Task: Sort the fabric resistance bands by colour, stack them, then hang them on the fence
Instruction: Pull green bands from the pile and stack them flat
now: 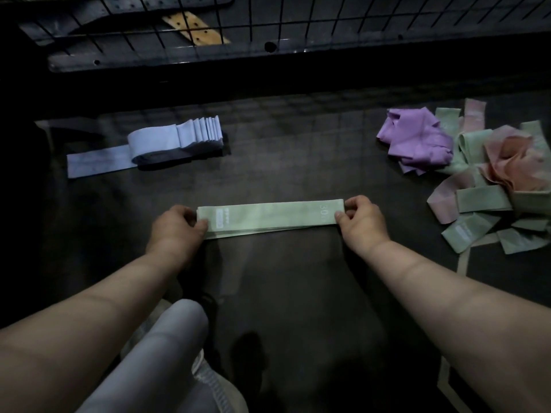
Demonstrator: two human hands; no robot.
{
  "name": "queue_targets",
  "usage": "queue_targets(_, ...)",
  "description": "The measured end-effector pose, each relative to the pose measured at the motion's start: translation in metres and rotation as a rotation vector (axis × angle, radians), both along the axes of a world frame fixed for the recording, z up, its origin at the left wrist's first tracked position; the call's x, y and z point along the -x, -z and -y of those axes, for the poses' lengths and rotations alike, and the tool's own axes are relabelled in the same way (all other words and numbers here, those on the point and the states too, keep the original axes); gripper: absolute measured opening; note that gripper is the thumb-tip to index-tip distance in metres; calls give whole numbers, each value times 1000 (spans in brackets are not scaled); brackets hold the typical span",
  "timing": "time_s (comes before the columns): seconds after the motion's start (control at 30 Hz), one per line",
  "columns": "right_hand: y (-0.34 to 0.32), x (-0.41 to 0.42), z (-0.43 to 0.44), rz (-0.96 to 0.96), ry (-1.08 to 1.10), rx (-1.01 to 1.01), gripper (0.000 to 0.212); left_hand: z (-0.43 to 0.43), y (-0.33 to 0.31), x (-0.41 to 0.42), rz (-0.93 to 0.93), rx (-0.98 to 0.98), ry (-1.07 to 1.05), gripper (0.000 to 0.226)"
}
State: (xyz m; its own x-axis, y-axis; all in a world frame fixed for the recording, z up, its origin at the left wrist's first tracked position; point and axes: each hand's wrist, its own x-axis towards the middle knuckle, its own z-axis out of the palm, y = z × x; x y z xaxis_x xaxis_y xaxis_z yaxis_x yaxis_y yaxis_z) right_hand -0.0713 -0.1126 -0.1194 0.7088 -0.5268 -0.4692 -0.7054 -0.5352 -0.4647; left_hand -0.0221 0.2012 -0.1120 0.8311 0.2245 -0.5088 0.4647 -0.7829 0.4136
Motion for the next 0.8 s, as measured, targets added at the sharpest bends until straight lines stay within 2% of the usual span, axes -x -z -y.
queue_targets(0.07,-4,2,0,9,-92,66,46,1,-4,2,-8,-25,47,42)
queue_targets(0.17,-15,2,4,-14,-489,216,72,-1,-13,3,51,-212,444,85)
queue_targets(0.23,-19,-3,8,-89,-728,291,77,-2,-15,0,83,-256,691,91)
queue_targets(0.27,-19,-7,9,-124,-778,309,76,-2,-14,-2,76,-264,752,90)
queue_targets(0.47,-18,-21,12,-203,-860,331,57,-2,-10,-5,109,-240,815,63)
queue_targets(0.7,-16,-14,15,-174,-868,337,63,-6,-10,-2,158,-283,911,64)
queue_targets(0.8,-15,-5,14,-123,-800,304,71,-6,-9,-3,157,-310,922,68)
